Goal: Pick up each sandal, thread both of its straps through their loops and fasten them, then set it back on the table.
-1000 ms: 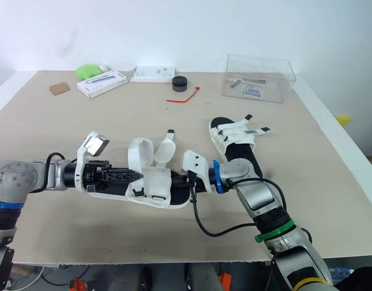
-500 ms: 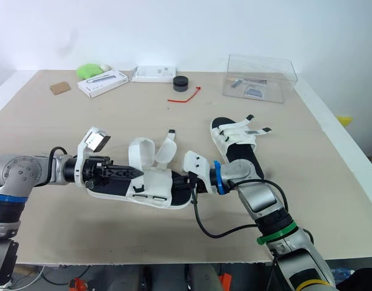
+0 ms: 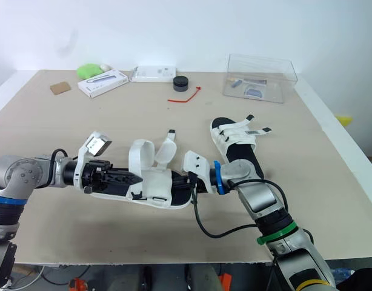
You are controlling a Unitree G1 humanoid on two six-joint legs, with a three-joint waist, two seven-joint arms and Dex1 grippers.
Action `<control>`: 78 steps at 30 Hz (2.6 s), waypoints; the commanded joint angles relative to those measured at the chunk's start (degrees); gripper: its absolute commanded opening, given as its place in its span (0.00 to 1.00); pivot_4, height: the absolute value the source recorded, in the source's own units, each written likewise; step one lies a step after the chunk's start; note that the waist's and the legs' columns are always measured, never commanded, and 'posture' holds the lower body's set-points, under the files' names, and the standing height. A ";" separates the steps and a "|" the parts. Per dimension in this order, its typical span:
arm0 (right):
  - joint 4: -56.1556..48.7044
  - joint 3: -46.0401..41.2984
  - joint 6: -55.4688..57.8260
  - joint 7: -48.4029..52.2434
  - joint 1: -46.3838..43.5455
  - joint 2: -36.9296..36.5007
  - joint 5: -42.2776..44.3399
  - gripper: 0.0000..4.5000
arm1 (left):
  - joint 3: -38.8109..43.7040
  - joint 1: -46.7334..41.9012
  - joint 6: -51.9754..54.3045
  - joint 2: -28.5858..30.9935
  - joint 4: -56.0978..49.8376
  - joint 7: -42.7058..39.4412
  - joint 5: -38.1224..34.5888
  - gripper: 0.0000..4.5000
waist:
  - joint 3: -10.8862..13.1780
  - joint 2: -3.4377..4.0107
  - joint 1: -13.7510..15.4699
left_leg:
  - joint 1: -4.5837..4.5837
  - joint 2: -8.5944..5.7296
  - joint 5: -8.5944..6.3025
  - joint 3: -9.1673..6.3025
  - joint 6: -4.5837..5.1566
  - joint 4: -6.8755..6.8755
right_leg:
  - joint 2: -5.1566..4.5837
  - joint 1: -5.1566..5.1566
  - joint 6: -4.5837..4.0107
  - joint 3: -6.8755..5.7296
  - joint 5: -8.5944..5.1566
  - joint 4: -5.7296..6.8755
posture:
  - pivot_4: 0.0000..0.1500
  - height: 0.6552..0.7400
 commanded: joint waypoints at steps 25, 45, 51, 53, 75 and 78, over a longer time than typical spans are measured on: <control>-1.74 -0.43 1.23 -0.97 0.80 -0.54 -0.15 0.00 | -3.47 -3.99 -4.13 -0.60 0.35 -5.56 6.99 0.01 | 0.00 0.00 0.01 | -0.02 -0.03 0.00 -0.05 0.00 0.00 | 0.01 0.00 0.01 -0.02 -0.02 0.00 | 1.00 1.00; -1.42 -0.49 1.04 -0.44 0.71 -1.00 -0.25 0.00 | -3.40 -3.00 -4.86 0.50 -2.49 -7.44 8.05 0.01 | 0.00 0.00 0.01 | -0.04 -0.02 0.00 -0.07 0.00 0.00 | 0.01 0.00 0.00 -0.04 -0.03 0.00 | 1.00 1.00; -1.19 -0.41 0.77 -0.42 0.65 -0.91 -0.31 0.00 | -3.70 -1.77 -4.60 0.57 -5.09 -7.23 7.90 0.01 | 0.00 0.00 0.02 | -0.05 -0.02 0.00 -0.08 0.00 0.00 | -0.01 0.00 0.02 -0.04 -0.04 0.00 | 1.00 1.00; -0.96 -0.37 0.62 -0.39 0.55 -0.85 -0.36 0.00 | -3.77 -1.66 -4.43 0.51 -5.40 -7.19 7.78 0.01 | 0.00 0.00 0.02 | -0.05 -0.02 0.00 -0.09 0.00 0.00 | -0.01 0.00 0.02 -0.05 -0.04 0.00 | 1.00 1.00; -0.18 0.03 -0.26 0.47 0.04 -1.18 -0.72 0.00 | -0.85 0.83 -4.09 -0.19 -6.16 -2.87 6.17 0.29 | 0.00 0.00 0.06 | -0.05 -0.01 0.00 -0.13 0.01 0.02 | -0.05 0.02 0.04 -0.08 -0.05 0.01 | 1.00 1.00; -0.01 0.01 -0.40 0.53 -0.01 -1.24 -0.79 0.00 | 0.73 -0.71 -4.13 -0.39 -5.34 -2.45 5.35 0.59 | 0.00 0.00 0.06 | -0.05 -0.02 0.00 -0.14 0.01 0.03 | -0.05 0.02 0.04 -0.10 -0.05 0.01 | 1.00 1.00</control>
